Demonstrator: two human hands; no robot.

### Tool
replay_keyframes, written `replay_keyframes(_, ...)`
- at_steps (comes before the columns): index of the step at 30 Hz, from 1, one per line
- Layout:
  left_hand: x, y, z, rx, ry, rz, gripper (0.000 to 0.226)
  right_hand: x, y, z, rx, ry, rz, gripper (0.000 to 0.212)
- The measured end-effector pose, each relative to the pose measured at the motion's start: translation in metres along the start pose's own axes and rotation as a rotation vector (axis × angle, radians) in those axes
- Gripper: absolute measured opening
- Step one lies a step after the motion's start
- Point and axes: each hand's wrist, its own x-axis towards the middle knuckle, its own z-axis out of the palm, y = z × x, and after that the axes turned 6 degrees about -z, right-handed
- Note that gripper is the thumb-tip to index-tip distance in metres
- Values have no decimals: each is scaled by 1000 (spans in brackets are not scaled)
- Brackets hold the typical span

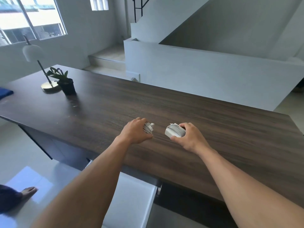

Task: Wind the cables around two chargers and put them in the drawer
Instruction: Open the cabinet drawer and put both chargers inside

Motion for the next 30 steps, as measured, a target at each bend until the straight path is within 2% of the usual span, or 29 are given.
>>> replay_keyframes(4,-29,-31,-13,-36,14,-30,53,-23,-39,22,36,29,-8,60)
replay_keyframes(10,-92,-103,-12,-176,48,-108,47,-81,-86,93,208,67,0,51)
replay_keyframes(13,-125,-140,-10,-267,73,-180,47,-100,-104,130,264,-5,-11,49)
replay_keyframes(17,-168,-189,7,-218,-18,-300,54,-122,-110,183,241,-166,-16,53)
replay_keyframes(21,-204,-234,48,-147,-114,-413,65,-137,-94,244,140,-338,37,63)
replay_keyframes(26,-216,-288,136,-237,-179,-561,70,-142,-51,330,147,-480,201,66)
replay_keyframes(30,-204,-325,224,-253,-231,-619,66,-142,-2,397,89,-556,247,54)
